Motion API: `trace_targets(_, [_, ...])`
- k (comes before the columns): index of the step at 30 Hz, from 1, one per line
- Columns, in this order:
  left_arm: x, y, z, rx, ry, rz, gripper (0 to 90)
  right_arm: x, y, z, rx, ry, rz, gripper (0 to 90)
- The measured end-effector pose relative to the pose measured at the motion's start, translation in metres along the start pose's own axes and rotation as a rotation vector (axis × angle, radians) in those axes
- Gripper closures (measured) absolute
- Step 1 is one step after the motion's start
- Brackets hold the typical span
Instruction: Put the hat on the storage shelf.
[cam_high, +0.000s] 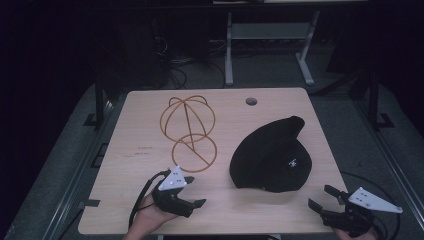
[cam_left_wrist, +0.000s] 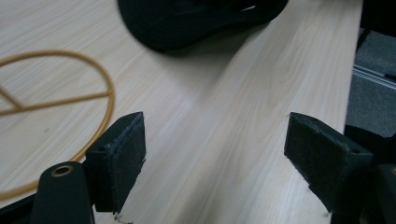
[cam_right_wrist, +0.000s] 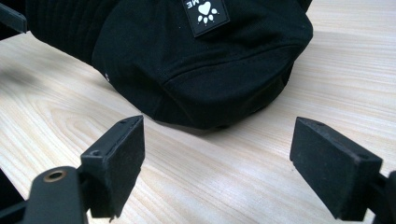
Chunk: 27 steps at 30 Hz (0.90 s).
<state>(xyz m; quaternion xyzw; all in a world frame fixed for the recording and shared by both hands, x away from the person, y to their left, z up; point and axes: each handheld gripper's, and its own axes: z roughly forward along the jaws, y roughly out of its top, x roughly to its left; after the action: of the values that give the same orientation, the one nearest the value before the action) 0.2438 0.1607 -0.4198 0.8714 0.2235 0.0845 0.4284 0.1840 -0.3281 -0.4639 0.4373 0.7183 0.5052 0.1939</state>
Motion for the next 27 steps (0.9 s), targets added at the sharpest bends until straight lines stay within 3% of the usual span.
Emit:
trace_targets(13, [-0.015, 0.033, 0.025, 0.015, -0.059, 0.078, 20.1, 0.001, 0.001, 0.001, -0.008, 0.006, -0.009, 17.4])
trace_targets(27, [-0.023, 0.053, 0.043, 0.012, -0.109, 0.107, 20.2, -0.001, 0.001, -0.001, -0.016, -0.001, -0.003, 17.4])
